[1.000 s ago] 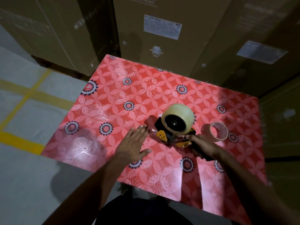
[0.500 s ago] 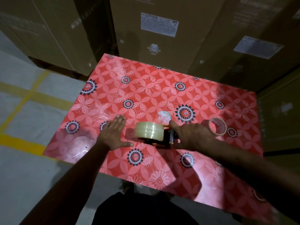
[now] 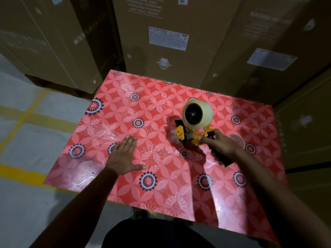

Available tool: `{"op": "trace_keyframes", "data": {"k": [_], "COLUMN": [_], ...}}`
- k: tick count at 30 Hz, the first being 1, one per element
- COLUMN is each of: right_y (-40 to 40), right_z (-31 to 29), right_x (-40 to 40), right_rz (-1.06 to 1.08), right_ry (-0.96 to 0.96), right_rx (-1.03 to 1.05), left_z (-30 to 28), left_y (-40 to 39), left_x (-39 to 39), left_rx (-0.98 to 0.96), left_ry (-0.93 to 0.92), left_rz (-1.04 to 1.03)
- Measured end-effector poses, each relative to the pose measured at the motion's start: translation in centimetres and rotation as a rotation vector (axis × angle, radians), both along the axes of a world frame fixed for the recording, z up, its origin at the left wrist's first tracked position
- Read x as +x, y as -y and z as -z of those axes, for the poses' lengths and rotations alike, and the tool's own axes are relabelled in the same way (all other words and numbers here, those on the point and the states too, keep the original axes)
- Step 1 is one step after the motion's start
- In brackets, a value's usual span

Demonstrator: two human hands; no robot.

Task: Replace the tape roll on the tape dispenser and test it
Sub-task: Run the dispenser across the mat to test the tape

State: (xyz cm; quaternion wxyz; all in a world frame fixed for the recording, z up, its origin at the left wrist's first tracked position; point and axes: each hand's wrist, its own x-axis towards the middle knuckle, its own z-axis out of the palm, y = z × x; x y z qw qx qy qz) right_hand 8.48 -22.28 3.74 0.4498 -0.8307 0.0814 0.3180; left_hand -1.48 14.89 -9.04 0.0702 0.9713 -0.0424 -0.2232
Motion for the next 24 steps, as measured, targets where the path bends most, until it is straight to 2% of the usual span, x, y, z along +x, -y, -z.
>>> {"op": "trace_keyframes", "data": {"k": [2, 4, 7, 10, 19, 22, 24], "right_y": [-0.9, -2.0, -3.3, -4.3, -5.2, -5.1, -5.3], "right_z": [1.2, 2.5, 4.3, 5.4, 9.0, 9.6, 9.7], "right_x": [-2.5, -5.1, -7.9, -9.2, -8.2, -8.5, -8.8], "right_rz": [0.123, 0.236, 0.407, 0.542, 0.494, 0.500, 0.460], "right_ry": [-0.052, -0.200, -0.406, -0.435, -0.311, -0.244, -0.147], "right_rx": [0.227, 0.425, 0.593, 0.726, 0.585, 0.418, 0.194], "left_z": [0.1, 0.4, 0.6, 0.6, 1.4, 1.2, 1.0], "left_y": [0.0, -0.1, 0.1, 0.2, -0.1, 0.0, 0.2], "left_x": [0.0, 0.0, 0.1, 0.2, 0.2, 0.2, 0.1], "left_rx": [-0.029, -0.055, -0.108, -0.138, -0.173, -0.196, -0.192], "left_ry": [0.009, 0.012, 0.025, 0.021, 0.061, 0.060, 0.057], "left_rz": [-0.011, -0.031, -0.075, -0.103, -0.135, -0.149, -0.164]}}
